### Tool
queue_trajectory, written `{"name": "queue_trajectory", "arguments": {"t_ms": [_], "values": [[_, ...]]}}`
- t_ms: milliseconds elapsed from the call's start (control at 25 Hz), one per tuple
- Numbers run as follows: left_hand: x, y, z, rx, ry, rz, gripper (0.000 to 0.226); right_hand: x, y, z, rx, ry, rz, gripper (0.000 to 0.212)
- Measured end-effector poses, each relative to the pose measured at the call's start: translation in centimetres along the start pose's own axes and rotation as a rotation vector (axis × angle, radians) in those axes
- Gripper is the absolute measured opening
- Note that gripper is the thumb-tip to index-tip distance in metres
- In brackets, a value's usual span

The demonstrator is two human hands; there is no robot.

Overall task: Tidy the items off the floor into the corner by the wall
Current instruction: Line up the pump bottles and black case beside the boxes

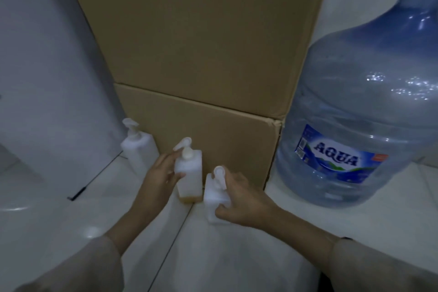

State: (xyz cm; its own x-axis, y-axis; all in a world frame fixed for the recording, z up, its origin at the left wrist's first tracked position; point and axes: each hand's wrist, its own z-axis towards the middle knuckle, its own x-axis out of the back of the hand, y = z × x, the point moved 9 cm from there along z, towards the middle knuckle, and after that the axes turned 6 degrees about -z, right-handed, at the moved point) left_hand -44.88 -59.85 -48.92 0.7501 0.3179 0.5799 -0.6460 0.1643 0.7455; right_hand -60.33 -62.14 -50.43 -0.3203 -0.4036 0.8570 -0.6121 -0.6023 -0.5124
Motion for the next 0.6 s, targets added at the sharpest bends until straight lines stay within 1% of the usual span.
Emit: {"name": "queue_trajectory", "arguments": {"t_ms": [80,120,160,200,280,320,360,400,440,520,600], "values": [[0.8,-1.4,-1.4,0.026,0.093,0.008,0.056,-0.1,0.9,0.5,-0.012,0.066,0.064,0.061],[0.7,-2.2,-2.4,0.067,0.130,-0.014,0.059,0.2,1.3,0.5,-0.023,0.110,0.108,0.058],[0.3,-2.9,-3.6,0.151,0.160,-0.065,0.061,0.5,1.7,0.5,-0.021,0.167,0.155,0.053],[-0.4,-3.6,-5.0,0.283,0.187,-0.153,0.059,0.5,2.0,0.2,-0.026,0.214,0.198,0.053],[-3.2,-5.7,-8.0,0.626,0.176,-0.354,0.056,-0.2,2.5,-0.6,-0.035,0.290,0.306,0.065],[-4.9,-6.4,-9.2,0.789,0.120,-0.417,0.059,-1.1,3.0,-1.1,-0.064,0.331,0.379,0.071],[-6.4,-6.9,-10.0,0.905,0.043,-0.466,0.063,-2.2,3.6,-1.5,-0.136,0.359,0.467,0.074],[-7.5,-7.1,-10.3,0.970,-0.024,-0.515,0.065,-3.6,4.5,-1.8,-0.236,0.372,0.578,0.073],[-8.2,-6.7,-10.1,0.992,-0.063,-0.581,0.064,-5.0,5.1,-2.0,-0.353,0.353,0.713,0.067],[-8.7,-5.7,-8.8,0.953,-0.070,-0.690,0.056,-7.6,5.6,-1.8,-0.541,0.232,0.943,0.054],[-8.7,-5.0,-7.3,0.879,-0.037,-0.751,0.052,-8.4,5.2,-0.7,-0.586,0.158,0.991,0.047]]}}
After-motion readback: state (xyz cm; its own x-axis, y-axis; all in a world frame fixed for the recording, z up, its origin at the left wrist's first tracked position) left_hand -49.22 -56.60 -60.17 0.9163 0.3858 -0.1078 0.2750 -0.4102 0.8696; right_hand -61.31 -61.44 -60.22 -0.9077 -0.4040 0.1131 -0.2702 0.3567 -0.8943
